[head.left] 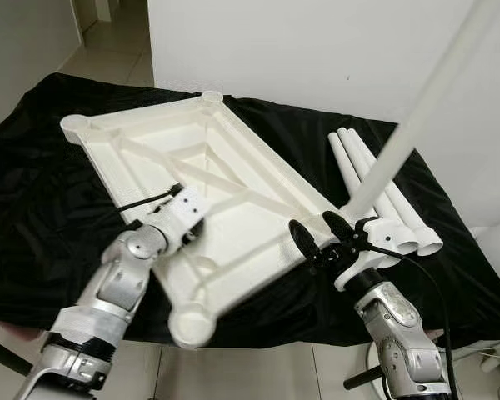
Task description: Building children table
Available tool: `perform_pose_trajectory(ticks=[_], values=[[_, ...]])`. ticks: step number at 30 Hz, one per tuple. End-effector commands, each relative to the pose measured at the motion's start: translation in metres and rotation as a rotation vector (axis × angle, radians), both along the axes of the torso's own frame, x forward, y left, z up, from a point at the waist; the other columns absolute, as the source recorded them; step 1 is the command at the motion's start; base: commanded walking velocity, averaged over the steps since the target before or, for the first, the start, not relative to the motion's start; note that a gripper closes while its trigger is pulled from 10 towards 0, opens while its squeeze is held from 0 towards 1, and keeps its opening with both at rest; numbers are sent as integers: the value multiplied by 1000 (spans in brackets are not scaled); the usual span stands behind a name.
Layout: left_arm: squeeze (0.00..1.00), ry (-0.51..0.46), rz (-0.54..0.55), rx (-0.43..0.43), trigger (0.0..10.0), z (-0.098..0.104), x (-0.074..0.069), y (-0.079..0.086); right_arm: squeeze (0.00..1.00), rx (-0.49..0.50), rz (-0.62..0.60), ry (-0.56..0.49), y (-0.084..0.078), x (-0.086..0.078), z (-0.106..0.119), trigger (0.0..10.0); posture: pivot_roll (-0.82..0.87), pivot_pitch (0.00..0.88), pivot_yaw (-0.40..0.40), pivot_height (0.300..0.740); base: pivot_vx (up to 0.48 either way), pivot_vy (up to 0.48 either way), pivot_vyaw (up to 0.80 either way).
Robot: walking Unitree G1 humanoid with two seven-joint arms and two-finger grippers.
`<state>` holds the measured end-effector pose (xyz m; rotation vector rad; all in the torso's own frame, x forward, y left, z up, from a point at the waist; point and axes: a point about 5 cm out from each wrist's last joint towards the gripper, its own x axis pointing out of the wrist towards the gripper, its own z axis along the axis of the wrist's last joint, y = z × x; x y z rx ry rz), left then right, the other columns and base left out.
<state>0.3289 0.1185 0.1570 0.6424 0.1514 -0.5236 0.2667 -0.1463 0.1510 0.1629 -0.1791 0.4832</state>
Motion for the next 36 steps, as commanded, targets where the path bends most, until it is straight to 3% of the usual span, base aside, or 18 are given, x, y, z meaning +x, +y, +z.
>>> perform_pose_trajectory(ticks=[1,6,7,8,10,16,22,23,24,26,29,33,34,35,36], values=[[0,139,-300,-22,10000,5,-11,-32,0,-10,-14,14,-3,1,-3,10000,62,54,-98,740,0,0,0],[0,107,-248,-51,10000,8,-5,-32,0,-12,-22,16,-4,0,-3,10000,57,57,-95,740,0,0,0],[0,96,-206,-47,10000,8,-1,-27,0,-14,-24,16,-4,0,-4,10000,56,58,-95,740,0,0,0],[0,72,-115,-34,10000,9,9,-10,0,-16,-26,19,-5,-2,-5,10000,54,60,-94,740,0,0,0],[0,63,-101,-25,10000,10,10,-5,0,-17,-27,20,-5,-2,-6,10000,54,61,-94,740,0,0,0],[0,25,-103,-54,10000,21,15,15,0,-14,-25,26,-4,-3,-7,10000,53,64,-98,740,0,0,0],[0,14,-168,-108,10000,29,12,19,0,-11,-27,26,-5,-3,-6,10000,53,66,-104,740,0,0,0],[0,-13,-197,-107,10000,32,11,19,459,-6,-25,25,-5,-3,-5,10000,54,64,-107,740,0,0,0],[0,-13,-197,-107,10000,32,11,19,459,-6,-25,25,-5,-3,-5,10000,54,64,-107,740,0,0,0],[0,-55,-233,-111,10000,36,9,19,1000,10,-21,24,-5,-2,-4,10000,56,65,-111,740,0,0,0],[0,-76,-321,-116,10000,35,3,18,1000,8,-76,10,-10,0,-3,10000,59,64,-116,740,0,0,0],[0,-66,-363,-79,10000,29,0,18,1000,4,-163,8,-19,4,-3,10000,58,62,-118,740,0,0,0],[0,-45,-386,-69,10000,26,-1,19,0,4,-172,10,-21,5,-2,10000,57,61,-120,740,0,0,0],[0,-30,-403,-65,10000,25,-2,21,0,4,-176,11,-22,5,-2,10000,57,61,-120,740,0,0,0],[482,-14,-435,-55,10000,23,-3,23,0,5,-173,11,-23,5,-2,10000,56,60,-120,740,0,0,0]])
